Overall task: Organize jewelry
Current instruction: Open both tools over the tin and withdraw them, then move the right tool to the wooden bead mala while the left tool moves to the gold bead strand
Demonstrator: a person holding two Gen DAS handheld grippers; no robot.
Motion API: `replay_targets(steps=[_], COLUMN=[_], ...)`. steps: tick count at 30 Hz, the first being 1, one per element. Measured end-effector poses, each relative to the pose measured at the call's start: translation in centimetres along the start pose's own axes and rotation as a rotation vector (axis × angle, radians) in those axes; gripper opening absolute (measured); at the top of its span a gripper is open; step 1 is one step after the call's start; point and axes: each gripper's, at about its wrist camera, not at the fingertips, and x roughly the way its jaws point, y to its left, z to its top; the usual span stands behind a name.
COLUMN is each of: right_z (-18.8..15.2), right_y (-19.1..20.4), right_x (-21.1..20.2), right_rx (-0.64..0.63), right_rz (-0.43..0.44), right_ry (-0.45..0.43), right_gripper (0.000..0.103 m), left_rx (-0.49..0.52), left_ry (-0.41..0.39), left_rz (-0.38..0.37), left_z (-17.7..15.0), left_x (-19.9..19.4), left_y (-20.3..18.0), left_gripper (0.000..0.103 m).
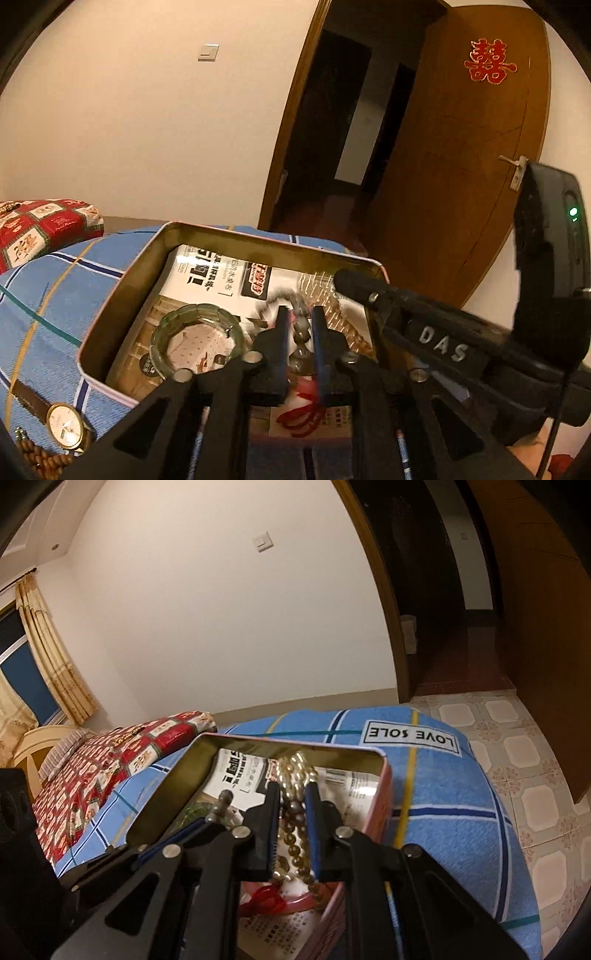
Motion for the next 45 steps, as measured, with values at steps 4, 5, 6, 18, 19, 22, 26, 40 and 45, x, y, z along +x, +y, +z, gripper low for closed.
replay_targets(steps=[4, 5, 6, 18, 19, 22, 26, 40, 45], right_z=[0.2, 0.2, 0.3, 0.1, 0.0, -0.6, -1.4, -4.8, -5.7], right_y=[-0.4, -0.5, -0.6, -2.2, -2.1, -1.4, -0.3, 2.9, 3.5], right_x=[-1.4, -2.1, -2.7, -5.5, -5.8, -6.0, -6.2, -6.8, -6.7], right_rx=[0.019, 0.024, 0.027, 0.115, 0.113, 0.096, 0.066, -0.032, -0.048], right_rz=[-0.008, -0.019, -0.036, -0.241, -0.247, -0.248, -0.234, -0.206, -0.193], right_ry=[-0.066, -0.103, -0.134, -0.273, -0.283, -0.283, -0.264, -0.149, -0.104], right_gripper=[0.049, 0.054, 0.054, 0.069, 0.069, 0.072, 0.072, 0.072, 0.072], left_rx=[0.03, 0.039, 0.046, -0.05, -0.055, -0.044, -0.006, -0.046, -0.148], left_ry=[-0.044, -0.059, -0.077, -0.192, -0.19, -0.183, -0.163, -0.12, -0.129], left_rz=[0.057, 0.079, 0.115, 0.379, 0.389, 0.429, 0.453, 0.45, 0.422], left_z=[-0.5, -0.6, -0.8, -4.2, -4.2, -4.8, -5.9, -7.6, -8.1], left_x=[-1.7, -2.5, -3.8, -13.0, -12.9, -12.6, -12.7, -14.3, -15.9], left_y=[-0.6, -0.7, -0.7, 3.6, 3.8, 4.2, 3.8, 4.2, 5.6], left_gripper=[0.062, 0.062, 0.062, 0.062, 0.062, 0.062, 0.062, 0.062, 0.062])
